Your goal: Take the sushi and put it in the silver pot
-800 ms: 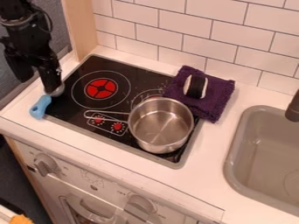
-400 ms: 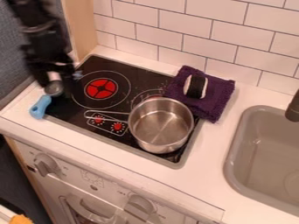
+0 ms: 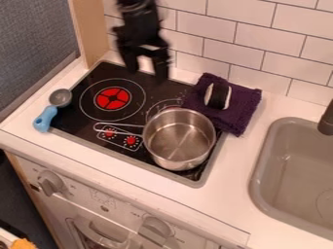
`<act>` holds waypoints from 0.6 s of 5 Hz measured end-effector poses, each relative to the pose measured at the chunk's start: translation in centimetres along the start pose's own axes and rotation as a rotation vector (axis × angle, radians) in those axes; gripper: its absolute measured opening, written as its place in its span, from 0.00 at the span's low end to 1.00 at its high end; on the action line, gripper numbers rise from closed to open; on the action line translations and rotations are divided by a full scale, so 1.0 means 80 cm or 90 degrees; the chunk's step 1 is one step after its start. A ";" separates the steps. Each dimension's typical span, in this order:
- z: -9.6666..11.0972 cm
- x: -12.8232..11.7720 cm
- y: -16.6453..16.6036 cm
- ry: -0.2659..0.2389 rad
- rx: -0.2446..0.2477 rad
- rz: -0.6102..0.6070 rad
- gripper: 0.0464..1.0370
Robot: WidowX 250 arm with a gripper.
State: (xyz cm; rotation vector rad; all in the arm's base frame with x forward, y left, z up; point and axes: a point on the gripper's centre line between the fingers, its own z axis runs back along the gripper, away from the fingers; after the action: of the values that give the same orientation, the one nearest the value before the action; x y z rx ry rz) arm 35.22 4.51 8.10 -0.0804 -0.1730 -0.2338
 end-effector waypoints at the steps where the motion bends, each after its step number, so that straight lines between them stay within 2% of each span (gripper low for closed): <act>1: -0.011 0.041 -0.048 -0.016 -0.008 -0.057 0.96; 2: -0.012 0.060 -0.098 -0.032 0.006 -0.118 0.96; 3: -0.032 0.063 -0.111 -0.022 0.014 -0.144 0.96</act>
State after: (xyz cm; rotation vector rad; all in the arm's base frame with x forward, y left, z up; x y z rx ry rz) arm 38.37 -5.49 6.98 -0.0422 -0.2196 -0.4565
